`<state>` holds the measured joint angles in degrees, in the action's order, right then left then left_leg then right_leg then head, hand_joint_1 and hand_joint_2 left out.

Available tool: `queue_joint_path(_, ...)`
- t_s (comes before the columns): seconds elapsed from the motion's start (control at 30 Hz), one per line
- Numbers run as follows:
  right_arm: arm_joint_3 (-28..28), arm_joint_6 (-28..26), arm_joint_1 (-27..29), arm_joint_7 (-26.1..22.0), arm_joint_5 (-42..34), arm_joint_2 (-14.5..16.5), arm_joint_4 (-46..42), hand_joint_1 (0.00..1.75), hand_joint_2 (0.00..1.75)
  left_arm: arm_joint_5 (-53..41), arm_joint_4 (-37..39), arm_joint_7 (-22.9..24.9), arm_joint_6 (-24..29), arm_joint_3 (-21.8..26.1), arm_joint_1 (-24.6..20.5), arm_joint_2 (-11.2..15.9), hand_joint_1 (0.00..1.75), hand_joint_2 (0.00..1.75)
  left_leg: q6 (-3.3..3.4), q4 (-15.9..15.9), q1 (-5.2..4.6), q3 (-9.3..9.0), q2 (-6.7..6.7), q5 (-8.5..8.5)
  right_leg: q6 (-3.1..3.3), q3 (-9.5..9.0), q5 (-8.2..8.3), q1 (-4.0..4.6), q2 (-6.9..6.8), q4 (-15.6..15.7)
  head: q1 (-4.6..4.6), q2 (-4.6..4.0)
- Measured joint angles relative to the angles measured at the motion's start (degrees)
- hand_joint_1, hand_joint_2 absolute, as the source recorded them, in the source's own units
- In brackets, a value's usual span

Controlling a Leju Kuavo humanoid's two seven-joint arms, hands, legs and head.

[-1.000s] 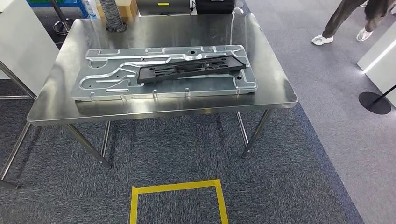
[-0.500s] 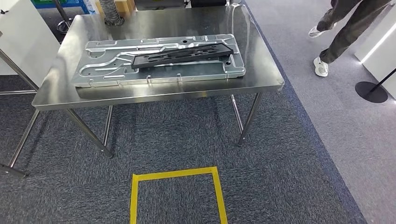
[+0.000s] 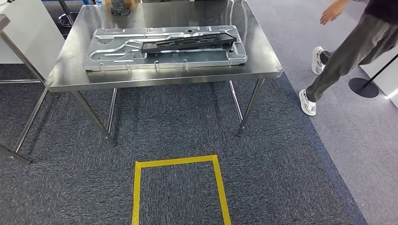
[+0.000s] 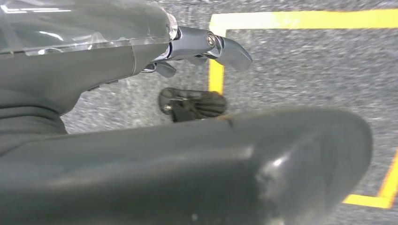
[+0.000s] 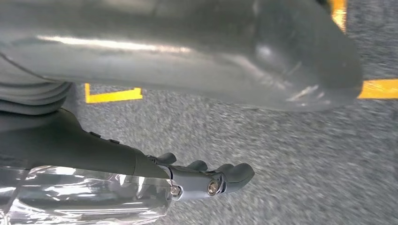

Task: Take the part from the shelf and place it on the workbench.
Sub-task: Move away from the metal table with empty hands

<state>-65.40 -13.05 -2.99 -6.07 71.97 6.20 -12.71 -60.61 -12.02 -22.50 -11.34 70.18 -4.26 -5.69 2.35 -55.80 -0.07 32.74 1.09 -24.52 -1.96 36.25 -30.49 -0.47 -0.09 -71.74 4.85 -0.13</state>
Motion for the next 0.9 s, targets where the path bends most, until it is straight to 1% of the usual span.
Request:
queue_joint_path(0.03, 0.01, 0.00, -0.06, -0.01, 0.00, 0.14, 0.00, 0.00, 0.00, 0.00, -0.01, 0.01, 0.01, 0.00, -0.01, -0.02, 0.00, 0.00, -0.18, -0.32, 0.01, 0.98, 0.01, 0.60, 0.13, -3.33, 1.05, -0.03, 0.00, 4.03, 0.00, 0.00)
queue_joint_path(0.07, 0.02, 0.00, -0.16, -0.04, 0.00, 0.20, -0.01, 0.00, 0.00, -0.01, -0.01, 0.00, 0.02, 0.00, 0.00, -0.04, 0.00, 0.00, -0.43, -0.70, -0.04, 1.79, -0.03, 1.10, 0.34, -7.04, 0.97, 0.05, 0.02, 9.10, 0.00, 0.00)
queue_joint_path(0.1, 0.03, 0.02, -0.27, -0.08, 0.00, 0.20, 0.00, 0.00, 0.00, -0.03, -0.01, -0.01, 0.03, 0.00, 0.01, -0.07, 0.00, 0.00, -0.72, -0.99, -0.11, 2.32, -0.03, 1.61, 0.60, -9.94, 0.34, 0.14, 0.02, 13.28, 0.01, 0.00)
queue_joint_path(0.13, 0.05, 0.08, -0.35, -0.12, -0.01, 0.20, 0.00, 0.00, 0.00, -0.07, -0.01, -0.02, 0.04, 0.00, -0.01, -0.08, 0.00, 0.00, -1.05, -1.18, -0.14, 2.65, -0.01, 2.11, 0.91, -11.80, -0.41, 0.30, 0.04, 16.18, 0.01, 0.00)
queue_joint_path(0.17, 0.07, 0.15, -0.40, -0.15, -0.04, 0.20, 0.01, 0.00, 0.00, -0.11, 0.00, -0.04, 0.05, -0.01, -0.01, -0.08, 0.00, 0.00, -1.38, -1.20, -0.14, 2.83, 0.03, 2.63, 1.27, -12.39, -0.77, 0.48, 0.05, 17.51, 0.01, 0.00)
queue_joint_path(0.2, 0.09, 0.22, -0.38, -0.17, -0.07, 0.20, 0.02, 0.00, 0.00, -0.15, 0.00, -0.06, 0.05, -0.01, 0.00, -0.08, 0.00, 0.00, -1.71, -1.13, -0.09, 2.96, 0.06, 3.09, 1.67, -12.00, -0.40, 0.49, -0.02, 17.49, 0.01, 0.00)
queue_joint_path(0.23, 0.10, 0.31, -0.38, -0.19, -0.10, 0.19, 0.04, 0.00, 0.00, -0.17, -0.01, -0.10, 0.09, -0.02, 0.01, -0.08, 0.00, 0.00, -2.01, -1.35, 0.04, 3.26, -0.03, 2.89, 2.10, -11.54, 0.15, 0.48, -0.13, 17.51, 0.01, 0.00)
queue_joint_path(0.27, 0.11, 0.41, -0.40, -0.22, -0.13, 0.14, 0.05, 0.00, 0.00, -0.18, -0.01, -0.13, 0.17, -0.02, 0.07, -0.07, 0.00, 0.00, -2.30, -2.44, 0.13, 3.82, -0.20, 1.45, 2.55, -10.92, 0.82, 0.43, -0.26, 17.54, 0.01, 0.00)
queue_joint_path(0.3, 0.13, 0.53, -0.42, -0.30, -0.13, 0.04, 0.07, 0.00, 0.00, -0.19, -0.01, -0.15, 0.27, -0.02, 0.15, -0.07, 0.00, 0.00, -2.55, -4.68, 0.21, 4.65, -0.37, -1.10, 2.93, -10.15, 1.55, 0.38, -0.39, 17.60, 0.01, 0.00)
queue_joint_path(0.33, 0.15, 0.70, -0.45, -0.43, -0.13, -0.12, 0.09, 0.00, 0.00, -0.21, -0.01, -0.17, 0.37, -0.02, 0.19, -0.07, 0.00, 0.00, -2.77, -8.01, 0.29, 5.66, -0.50, -4.33, 3.18, -9.29, 2.28, 0.42, -0.46, 17.58, 0.01, 0.00)
queue_joint_path(0.37, 0.16, 0.84, -0.46, -0.60, -0.13, -0.33, 0.11, 0.00, 0.00, -0.27, 0.00, -0.17, 0.45, -0.02, 0.24, -0.08, 0.00, 0.00, -2.94, -11.99, 0.30, 6.61, -0.55, -7.33, 3.33, -8.37, 3.00, 0.49, -0.48, 17.52, 0.00, 0.00)
queue_joint_path(0.4, 0.17, 0.95, -0.44, -0.80, -0.13, -0.56, 0.17, 0.00, 0.00, -0.37, 0.00, -0.17, 0.48, -0.03, 0.26, -0.09, 0.00, 0.00, -3.06, -15.61, 0.32, 7.20, -0.56, -9.04, 3.35, -7.43, 3.69, 0.57, -0.49, 17.42, 0.00, 0.00)
queue_joint_path(0.43, 0.17, 1.01, -0.43, -0.98, -0.13, -0.75, 0.24, 0.00, 0.00, -0.48, 0.00, -0.18, 0.48, -0.04, 0.27, -0.10, 0.00, 0.00, -3.11, -17.98, 0.33, 7.12, -0.56, -9.24, 3.32, -6.41, 4.36, 0.64, -0.50, 17.24, 0.00, 0.00)
queue_joint_path(0.47, 0.17, 1.02, -0.43, -1.13, -0.13, -0.88, 0.29, 0.00, 0.00, -0.60, 0.00, -0.18, 0.46, -0.07, 0.26, -0.10, 0.00, 0.00, -3.09, -18.55, 0.34, 6.16, -0.56, -8.20, 3.24, -5.30, 4.99, 0.68, -0.50, 16.96, 0.00, 0.00)
queue_joint_path(0.5, 0.17, 1.03, -0.44, -1.24, -0.13, -0.95, 0.34, 0.00, 0.00, -0.69, 0.00, -0.20, 0.43, -0.11, 0.23, -0.10, 0.00, 0.00, -3.00, -16.99, 0.34, 4.14, -0.56, -6.57, 3.12, -4.10, 5.59, 0.69, -0.49, 16.58, 0.01, 0.00)
queue_joint_path(0.53, 0.18, 1.03, -0.47, -1.31, -0.13, -0.96, 0.35, 0.00, 0.00, -0.75, 0.00, -0.24, 0.41, -0.15, 0.17, -0.10, 0.00, 0.00, -2.85, -13.62, 0.34, 1.16, -0.56, -5.28, 2.96, -2.99, 6.15, 0.69, -0.45, 16.13, 0.01, 0.00)
queue_joint_path(0.57, 0.20, 1.03, -0.49, -1.36, -0.11, -0.96, 0.36, 0.00, 0.00, -0.80, 0.00, -0.30, 0.40, -0.21, 0.06, -0.10, 0.00, 0.00, -2.63, -8.95, 0.27, -2.59, -0.59, -4.97, 2.75, -2.01, 6.62, 0.77, -0.41, 15.64, 0.01, 0.00)
queue_joint_path(0.6, 0.21, 1.08, -0.51, -1.40, -0.06, -0.96, 0.38, 0.00, 0.00, -0.81, 0.00, -0.37, 0.39, -0.28, -0.09, -0.10, 0.00, 0.00, -2.36, -4.36, 0.18, -5.88, -0.63, -5.57, 2.48, -1.30, 7.07, 0.83, -0.43, 15.22, 0.02, 0.00)
queue_joint_path(0.63, 0.23, 1.14, -0.54, -1.43, 0.02, -0.96, 0.41, 0.00, 0.00, -0.83, 0.00, -0.44, 0.39, -0.33, -0.23, -0.10, 0.00, 0.00, -2.09, -1.09, 0.06, -8.06, -0.67, -6.40, 2.20, -0.87, 7.51, 0.86, -0.48, 14.94, 0.01, 0.00)
queue_joint_path(0.67, 0.26, 1.22, -0.57, -1.45, 0.10, -0.95, 0.44, 0.00, 0.00, -0.84, 0.00, -0.48, 0.39, -0.38, -0.33, -0.10, 0.00, 0.00, -1.80, 0.85, -0.08, -9.14, -0.70, -7.06, 1.89, -0.59, 7.92, 0.85, -0.55, 14.81, 0.01, 0.00)
queue_joint_path(0.7, 0.30, 1.39, -0.62, -1.46, 0.18, -0.95, 0.46, 0.00, 0.00, -0.85, 0.00, -0.48, 0.40, -0.39, -0.34, -0.10, 0.00, 0.00, -1.43, 1.41, -0.13, -9.04, -0.68, -7.12, 1.53, -0.44, 8.35, 0.79, -0.61, 14.83, 0.01, 0.00)
queue_joint_path(0.73, 0.34, 1.55, -0.71, -1.48, 0.20, -0.94, 0.49, 0.00, 0.00, -0.84, 0.00, -0.42, 0.43, -0.39, -0.32, -0.10, 0.00, 0.00, -1.03, 1.39, -0.13, -8.66, -0.56, -6.72, 1.22, -0.23, 8.33, 0.65, -0.55, 14.65, 0.00, 0.00)
queue_joint_path(0.77, 0.39, 1.83, -0.78, -1.55, 0.15, -0.93, 0.50, 0.00, 0.00, -0.81, 0.00, -0.24, 0.54, -0.39, -0.30, -0.09, 0.00, 0.00, -0.56, 1.48, -0.09, -8.30, -0.44, -6.27, 0.93, 0.20, 7.34, 0.53, -0.45, 13.76, 0.00, 0.00)
queue_joint_path(0.8, 0.41, 2.23, -0.81, -1.71, 0.04, -0.93, 0.53, 0.00, 0.00, -0.79, 0.00, -0.01, 0.69, -0.39, -0.31, -0.08, 0.00, 0.00, -0.14, 1.58, -0.04, -7.88, -0.33, -5.73, 0.67, 0.94, 5.45, 0.42, -0.34, 11.84, 0.00, 0.00)
queue_joint_path(0.83, 0.42, 2.60, -0.83, -1.91, -0.06, -0.89, 0.58, 0.00, 0.00, -0.75, 0.00, 0.23, 0.86, -0.39, -0.37, -0.05, 0.00, 0.00, 0.13, 1.59, -0.05, -7.35, -0.25, -5.23, 0.48, 2.03, 2.80, 0.26, -0.23, 8.69, 0.00, 0.00)
queue_joint_path(0.87, 0.42, 2.95, -0.84, -2.12, -0.17, -0.81, 0.64, 0.00, 0.00, -0.72, 0.00, 0.46, 1.01, -0.39, -0.42, -0.03, 0.00, 0.00, 0.28, 1.54, -0.12, -6.79, -0.25, -4.77, 0.32, 3.30, 0.16, 0.17, -0.19, 4.79, 0.00, 0.00)
queue_joint_path(0.9, 0.42, 3.16, -0.85, -2.27, -0.25, -0.72, 0.69, 0.00, 0.00, -0.71, 0.00, 0.60, 1.08, -0.39, -0.46, -0.01, 0.00, 0.00, 0.29, 1.47, -0.20, -6.22, -0.24, -4.36, 0.17, 4.37, -1.59, 0.10, -0.18, 1.05, 0.00, 0.00)
